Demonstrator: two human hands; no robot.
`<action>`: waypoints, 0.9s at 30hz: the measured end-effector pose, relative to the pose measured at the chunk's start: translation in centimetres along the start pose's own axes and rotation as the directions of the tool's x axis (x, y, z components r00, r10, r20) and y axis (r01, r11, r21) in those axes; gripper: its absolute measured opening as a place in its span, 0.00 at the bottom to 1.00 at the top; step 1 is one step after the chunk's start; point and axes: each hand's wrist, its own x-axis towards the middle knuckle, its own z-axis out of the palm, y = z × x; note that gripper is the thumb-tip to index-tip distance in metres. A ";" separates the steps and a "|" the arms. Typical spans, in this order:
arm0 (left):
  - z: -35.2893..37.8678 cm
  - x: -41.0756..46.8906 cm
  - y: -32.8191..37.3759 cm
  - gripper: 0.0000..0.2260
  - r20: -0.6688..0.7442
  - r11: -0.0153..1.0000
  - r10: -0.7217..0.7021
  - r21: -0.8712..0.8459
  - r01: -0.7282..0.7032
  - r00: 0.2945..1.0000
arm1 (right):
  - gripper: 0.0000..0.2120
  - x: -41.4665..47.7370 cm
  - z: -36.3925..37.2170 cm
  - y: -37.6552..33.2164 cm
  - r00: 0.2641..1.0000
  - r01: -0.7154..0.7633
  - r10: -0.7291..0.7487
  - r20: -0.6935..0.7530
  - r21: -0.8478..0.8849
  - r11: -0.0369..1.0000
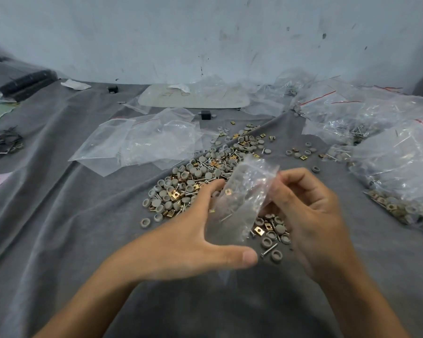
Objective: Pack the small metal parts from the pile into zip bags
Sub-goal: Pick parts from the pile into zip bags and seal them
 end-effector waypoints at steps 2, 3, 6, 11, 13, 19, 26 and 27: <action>1.4 0.0 0.2 0.56 -0.103 0.993 -0.033 0.111 0.045 0.994 | 0.15 0.3 -0.4 -0.1 0.995 0.037 -0.038 -0.096 -0.011 0.999; 2.1 0.1 0.2 0.57 -0.183 0.983 0.001 0.183 0.033 0.983 | 0.14 0.4 -0.6 -0.1 0.987 0.063 -0.068 -0.146 -0.038 0.997; 3.9 0.2 0.2 0.46 -0.339 0.907 0.175 0.420 -0.018 0.924 | 0.12 0.6 -1.2 -0.1 0.952 0.119 -0.159 -0.261 -0.163 0.979; 3.3 0.8 -0.2 0.08 -0.451 0.822 0.342 0.569 -0.030 0.824 | 0.10 0.9 -2.6 -0.5 0.961 0.119 -0.190 -0.202 -0.318 0.941; 2.6 1.0 -0.3 0.10 -0.506 0.874 0.312 0.485 -0.034 0.804 | 0.07 1.2 -3.2 -0.8 0.969 0.118 -0.180 -0.167 -0.327 0.938; 2.7 1.2 -0.8 0.09 -0.369 0.970 0.236 0.148 -0.194 0.899 | 0.07 1.8 -3.6 -1.0 0.961 0.149 -0.187 -0.205 -0.187 0.971; 4.2 1.6 -0.8 0.11 -0.189 0.963 0.261 0.116 -0.242 0.947 | 0.14 2.4 -4.0 -1.5 0.977 0.108 -0.069 -0.200 0.191 0.976; 4.2 1.7 -0.9 0.14 -0.150 0.959 0.247 0.178 -0.220 0.957 | 0.16 2.5 -4.3 -1.7 0.975 0.106 -0.061 -0.215 0.202 0.974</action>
